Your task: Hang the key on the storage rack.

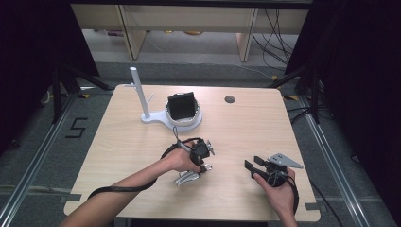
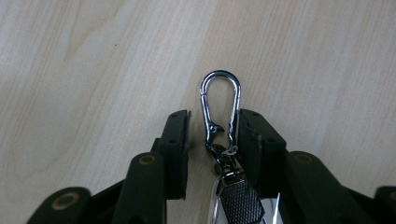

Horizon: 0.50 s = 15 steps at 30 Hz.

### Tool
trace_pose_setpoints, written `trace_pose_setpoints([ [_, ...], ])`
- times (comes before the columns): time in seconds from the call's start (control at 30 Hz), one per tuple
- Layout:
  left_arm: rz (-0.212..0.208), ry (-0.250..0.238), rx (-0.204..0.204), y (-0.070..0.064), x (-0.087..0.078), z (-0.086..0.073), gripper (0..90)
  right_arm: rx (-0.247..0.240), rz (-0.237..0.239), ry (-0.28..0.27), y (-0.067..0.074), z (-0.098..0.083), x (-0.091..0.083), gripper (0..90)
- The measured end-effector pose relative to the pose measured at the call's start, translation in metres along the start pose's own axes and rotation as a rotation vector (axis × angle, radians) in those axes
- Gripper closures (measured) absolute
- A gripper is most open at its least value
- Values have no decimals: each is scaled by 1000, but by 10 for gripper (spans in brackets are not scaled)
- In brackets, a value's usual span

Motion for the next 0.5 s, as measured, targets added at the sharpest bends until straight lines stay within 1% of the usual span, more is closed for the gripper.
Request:
trace_pose_setpoints([
  [0.03,0,0,0,0,0,0,671,0,0,0,0,0,0,509],
  [0.07,-2,-5,4,-1,0,0,671,-8,-4,-2,0,0,0,508],
  [0.1,2,-8,24,-3,-1,-1,712,-12,-10,-3,0,0,0,507],
  [0.13,2,-8,24,-3,-1,-1,727,-12,-10,-4,0,0,1,507],
  [0.17,4,-4,31,-4,-1,-2,727,-12,-10,-4,0,0,1,507],
  [0.2,9,12,45,-5,-2,-2,738,-12,-8,-3,0,0,1,505],
  [0.23,9,12,45,-5,-2,-2,738,-10,-7,-2,0,0,1,505],
  [0.27,4,26,39,-4,-3,-3,738,-10,-7,-2,0,0,1,505],
  [0.3,-3,29,31,-3,-3,-3,738,-4,-4,1,0,0,0,503],
  [0.33,-3,29,31,-3,-3,-3,738,-4,-4,1,0,0,0,503],
  [0.37,-6,31,30,-3,-3,-3,737,37,-5,9,4,-1,0,503],
  [0.4,-6,31,28,-3,-2,-2,737,37,-5,9,4,-1,0,503],
  [0.47,-5,43,37,-3,-2,-1,732,38,-14,20,3,-1,-1,502],
  [0.5,-5,48,39,-3,-2,-1,728,-9,-14,8,-1,-1,0,502],
])
Point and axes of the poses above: each handheld gripper's, and its own axes: x roughly forward along the jaws, z roughly out of its top, y roughly to its left, the point moved 2 cm from there along x, roughly forward along the jaws, and after that the axes turned 5 degrees about z, right-handed, at the moved point
